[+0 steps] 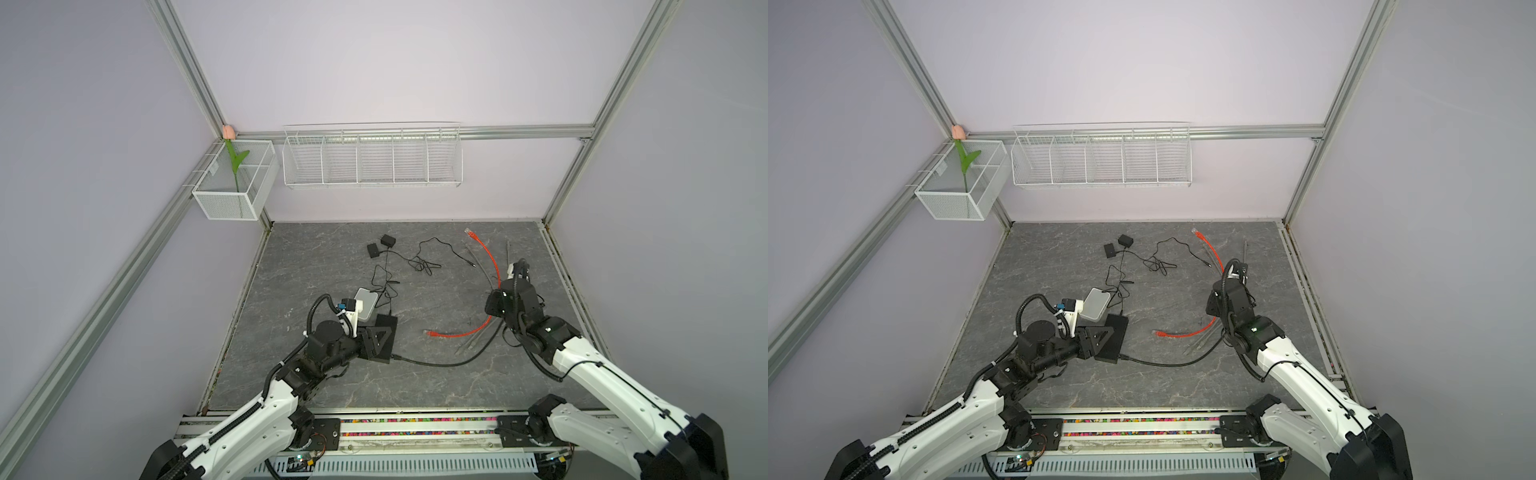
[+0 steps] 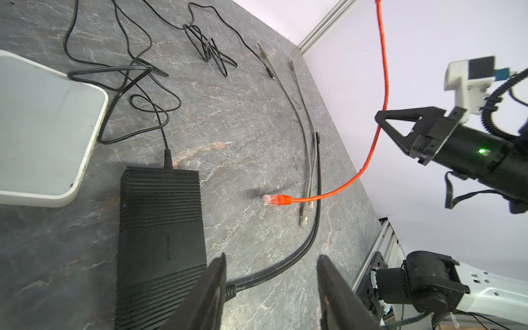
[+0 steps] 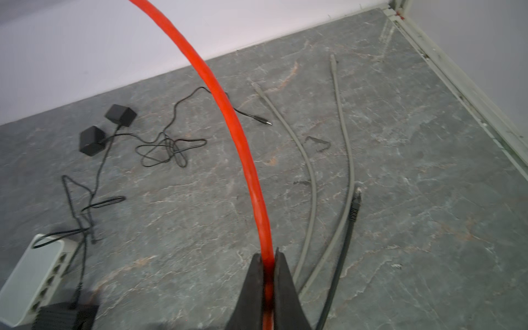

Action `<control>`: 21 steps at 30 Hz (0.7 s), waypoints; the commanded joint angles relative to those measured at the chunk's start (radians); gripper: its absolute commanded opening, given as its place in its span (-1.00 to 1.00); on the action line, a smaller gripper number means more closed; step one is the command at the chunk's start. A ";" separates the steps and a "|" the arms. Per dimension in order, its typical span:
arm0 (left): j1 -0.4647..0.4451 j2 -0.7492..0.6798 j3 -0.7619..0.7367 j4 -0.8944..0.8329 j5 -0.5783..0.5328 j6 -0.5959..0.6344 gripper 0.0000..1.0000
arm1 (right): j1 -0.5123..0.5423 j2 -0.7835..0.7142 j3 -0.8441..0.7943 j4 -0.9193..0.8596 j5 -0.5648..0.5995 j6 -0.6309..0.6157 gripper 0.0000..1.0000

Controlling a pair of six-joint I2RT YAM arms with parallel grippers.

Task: Insert the plug into the switch port
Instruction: 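Grasp the red ethernet cable with the right gripper and lift it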

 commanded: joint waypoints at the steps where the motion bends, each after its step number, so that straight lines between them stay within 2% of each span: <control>1: 0.001 -0.036 -0.022 -0.011 -0.011 0.001 0.02 | -0.006 0.018 -0.025 -0.025 0.109 0.110 -0.87; 9: 0.001 -0.041 -0.022 -0.024 -0.023 0.007 0.02 | -0.014 0.078 -0.029 -0.069 0.162 0.146 -0.73; 14: 0.002 -0.042 -0.021 -0.050 -0.051 0.005 0.02 | -0.012 0.110 0.009 -0.097 0.123 0.054 -0.20; 17: 0.001 -0.040 -0.021 -0.061 -0.071 0.000 0.02 | 0.014 0.113 0.027 -0.072 0.064 -0.067 -0.16; 21: 0.011 -0.012 -0.012 -0.103 -0.119 -0.015 0.02 | 0.095 0.163 0.070 0.000 -0.220 -0.338 -0.07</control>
